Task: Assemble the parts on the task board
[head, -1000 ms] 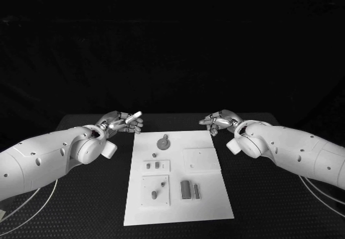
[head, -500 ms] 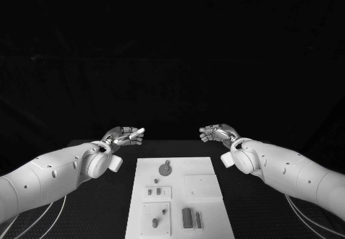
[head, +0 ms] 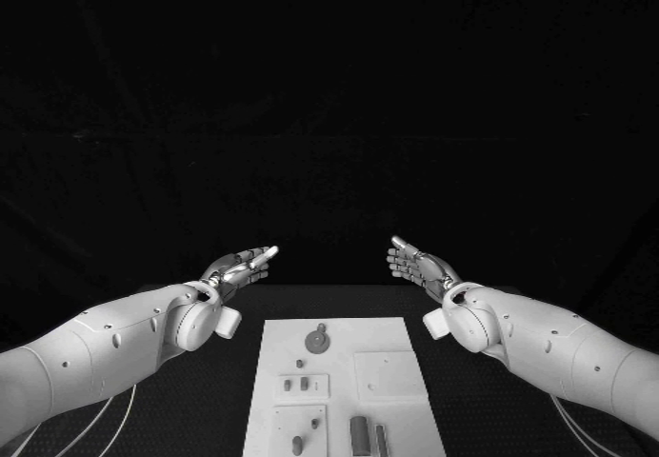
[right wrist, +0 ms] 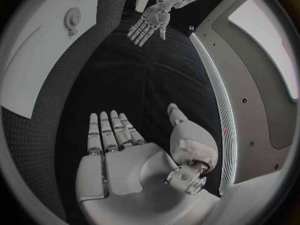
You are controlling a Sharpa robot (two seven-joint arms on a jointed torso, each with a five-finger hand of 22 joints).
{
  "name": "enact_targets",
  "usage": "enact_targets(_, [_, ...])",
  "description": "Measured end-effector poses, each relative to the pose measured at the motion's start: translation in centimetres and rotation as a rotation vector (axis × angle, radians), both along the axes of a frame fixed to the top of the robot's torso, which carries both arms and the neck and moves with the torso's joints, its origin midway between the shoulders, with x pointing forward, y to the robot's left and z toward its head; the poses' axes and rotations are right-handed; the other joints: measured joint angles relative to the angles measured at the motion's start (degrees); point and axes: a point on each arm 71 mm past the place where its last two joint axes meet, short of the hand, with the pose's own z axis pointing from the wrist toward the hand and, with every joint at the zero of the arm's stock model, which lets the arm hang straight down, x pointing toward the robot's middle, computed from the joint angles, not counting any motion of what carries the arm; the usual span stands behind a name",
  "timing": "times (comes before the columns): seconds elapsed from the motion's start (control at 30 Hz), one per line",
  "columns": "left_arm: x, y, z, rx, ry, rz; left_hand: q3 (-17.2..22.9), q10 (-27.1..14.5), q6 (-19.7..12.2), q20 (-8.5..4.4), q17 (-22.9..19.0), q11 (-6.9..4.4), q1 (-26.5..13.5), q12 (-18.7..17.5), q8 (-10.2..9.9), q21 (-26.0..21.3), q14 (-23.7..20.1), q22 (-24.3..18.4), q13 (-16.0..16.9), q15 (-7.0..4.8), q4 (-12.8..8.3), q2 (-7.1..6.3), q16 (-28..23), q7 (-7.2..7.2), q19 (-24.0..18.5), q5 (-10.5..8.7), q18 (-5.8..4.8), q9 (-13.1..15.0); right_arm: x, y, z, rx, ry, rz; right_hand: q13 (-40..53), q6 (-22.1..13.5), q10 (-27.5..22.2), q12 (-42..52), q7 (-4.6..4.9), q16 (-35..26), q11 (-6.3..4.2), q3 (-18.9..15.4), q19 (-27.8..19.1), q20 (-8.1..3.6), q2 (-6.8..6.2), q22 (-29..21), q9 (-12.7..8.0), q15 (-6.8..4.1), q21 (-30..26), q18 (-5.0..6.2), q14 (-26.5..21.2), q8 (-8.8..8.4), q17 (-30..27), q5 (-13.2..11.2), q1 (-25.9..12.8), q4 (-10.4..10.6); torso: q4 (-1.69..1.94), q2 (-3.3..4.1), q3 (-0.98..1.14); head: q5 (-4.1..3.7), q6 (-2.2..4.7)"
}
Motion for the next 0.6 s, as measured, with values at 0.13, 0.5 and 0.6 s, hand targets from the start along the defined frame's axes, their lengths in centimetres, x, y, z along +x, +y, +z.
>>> enact_targets(0.13, [-0.9,-1.1,-0.4,-0.024,0.007,-0.012,2.21,-7.87,-6.25,-1.19,-6.8,-1.21,-23.09,-0.66,-2.65,-0.62,-6.42,-8.0,-0.8,-1.88,-3.14,-0.22,-1.38,-1.14,-6.67,-0.32,0.01,-4.8,-0.8,0.6,0.0,0.019,0.001,0.007,-3.75,-8.09,-9.89,-1.55,-2.21,-4.25,-1.92,-6.34,-5.5,-2.16,0.41,-13.13,-7.32,-2.04,-2.95,-1.3,-7.5,-0.94,-5.24,-0.48,-8.52,2.15,-0.42,-0.89,0.41,-0.01,-1.25])
enact_targets(0.5, [-6.0,-5.6,-0.7,-0.143,-0.024,0.037,4.14,-14.76,-11.59,-2.26,-12.88,-2.26,-50.93,-1.09,-4.84,-1.02,-11.81,-15.16,-1.45,-3.65,-5.85,-0.39,-2.45,-2.16,-12.35,-0.8,0.03,-9.08,-5.5,3.2,1.0,0.144,-0.023,-0.039,-7.33,-15.71,-19.26,-2.87,-4.33,-8.25,-3.82,-12.29,-10.55,-4.17,0.86,-25.71,-14.27,-4.1,-5.59,-2.15,-14.52,-1.78,-10.22,-0.75,-16.55,4.3,-1.19,-2.53,1.18,-0.02,-2.88])
enact_targets(0.6, [-7.5,-6.5,-0.4,-0.169,-0.04,0.076,4.05,-15.16,-12.0,-2.24,-13.34,-2.48,-53.12,-1.09,-4.84,-1.23,-12.34,-15.73,-1.51,-3.75,-6.09,-0.4,-2.47,-2.16,-12.74,-0.88,0.03,-9.43,-7.1,3.8,1.5,0.18,-0.027,-0.076,-7.67,-16.43,-20.23,-3.02,-4.54,-8.57,-3.98,-12.83,-11.12,-4.39,0.88,-27.01,-15.0,-4.27,-5.92,-2.16,-15.19,-1.92,-10.69,-0.74,-17.37,4.43,-1.24,-2.6,1.21,-0.02,-2.91])
